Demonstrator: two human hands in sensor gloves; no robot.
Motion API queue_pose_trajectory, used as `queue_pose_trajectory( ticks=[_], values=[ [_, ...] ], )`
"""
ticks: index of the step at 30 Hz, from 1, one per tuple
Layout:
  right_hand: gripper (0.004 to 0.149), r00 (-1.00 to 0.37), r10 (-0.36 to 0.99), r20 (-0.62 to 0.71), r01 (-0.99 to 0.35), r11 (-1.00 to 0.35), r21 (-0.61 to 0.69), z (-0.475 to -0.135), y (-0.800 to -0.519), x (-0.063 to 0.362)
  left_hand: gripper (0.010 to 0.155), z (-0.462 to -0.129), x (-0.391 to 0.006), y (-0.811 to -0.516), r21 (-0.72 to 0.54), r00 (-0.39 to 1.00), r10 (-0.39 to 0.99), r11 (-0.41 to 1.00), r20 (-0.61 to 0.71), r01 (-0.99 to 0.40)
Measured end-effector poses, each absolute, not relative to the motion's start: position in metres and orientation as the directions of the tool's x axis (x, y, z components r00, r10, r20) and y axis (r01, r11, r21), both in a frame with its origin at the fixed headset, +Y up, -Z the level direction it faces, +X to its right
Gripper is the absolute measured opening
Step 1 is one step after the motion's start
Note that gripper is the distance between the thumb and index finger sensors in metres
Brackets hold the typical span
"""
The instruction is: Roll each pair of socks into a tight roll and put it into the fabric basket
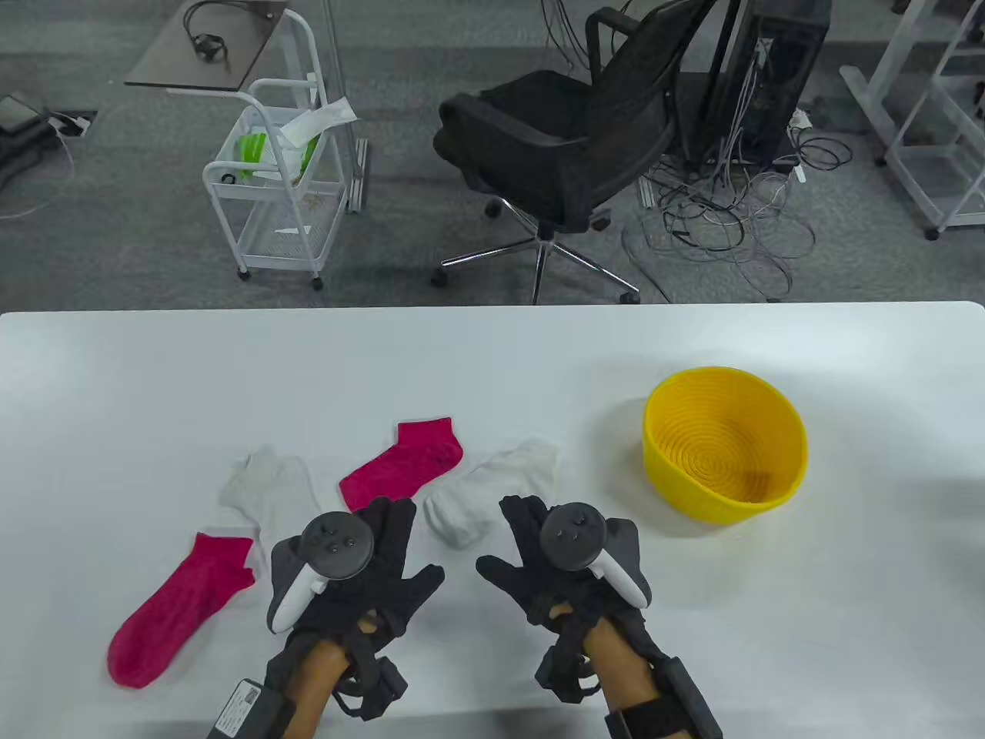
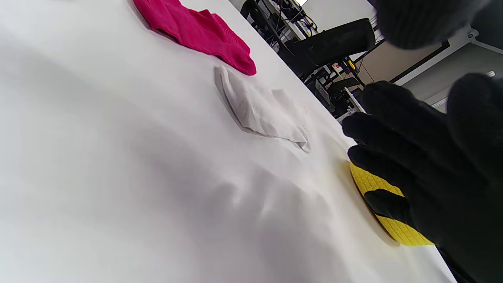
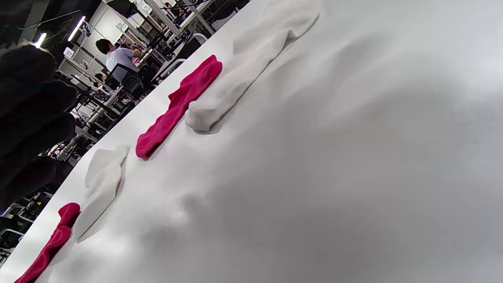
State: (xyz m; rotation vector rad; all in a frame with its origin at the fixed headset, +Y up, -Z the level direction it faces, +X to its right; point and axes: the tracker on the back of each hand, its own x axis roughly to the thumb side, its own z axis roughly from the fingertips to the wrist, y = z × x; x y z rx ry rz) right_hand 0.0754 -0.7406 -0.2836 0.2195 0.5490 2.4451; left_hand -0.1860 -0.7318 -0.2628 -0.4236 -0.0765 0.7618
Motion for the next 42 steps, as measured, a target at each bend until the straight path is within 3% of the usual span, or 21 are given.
queue_pose_trajectory(
  ticks=[18,23,25,28,34,42],
  values=[
    [0.091,-0.781,0.625,0.015,-0.569,-0.72,0.397,-0.285,-0.734,0.081,0.085,-0.263,-0.186,-0.731,-0.401,0.712,0.696,0.628,-0.092,-0.667],
    [0.084,-0.763,0.646,0.007,-0.625,-0.741,0.247,-0.29,-0.713,0.095,0.085,-0.263,-0.188,-0.726,-0.388,0.694,0.713,0.616,-0.095,-0.686],
    [0.079,-0.725,0.686,-0.066,-0.688,-0.716,0.119,-0.3,-0.693,0.108,0.085,-0.263,-0.188,-0.722,-0.376,0.685,0.723,0.612,-0.09,-0.696],
    [0.072,-0.709,0.695,-0.117,-0.704,-0.707,0.065,-0.314,-0.679,0.116,0.085,-0.262,-0.189,-0.719,-0.371,0.682,0.725,0.612,-0.089,-0.699],
    [0.065,-0.82,0.535,-0.203,-0.556,-0.829,0.065,-0.356,-0.676,0.111,0.085,-0.261,-0.192,-0.715,-0.362,0.694,0.715,0.627,-0.085,-0.69],
    [0.062,-0.885,0.32,-0.337,-0.384,-0.913,0.141,-0.405,-0.722,0.097,0.085,-0.26,-0.197,-0.711,-0.355,0.671,0.735,0.604,-0.1,-0.714]
  ],
)
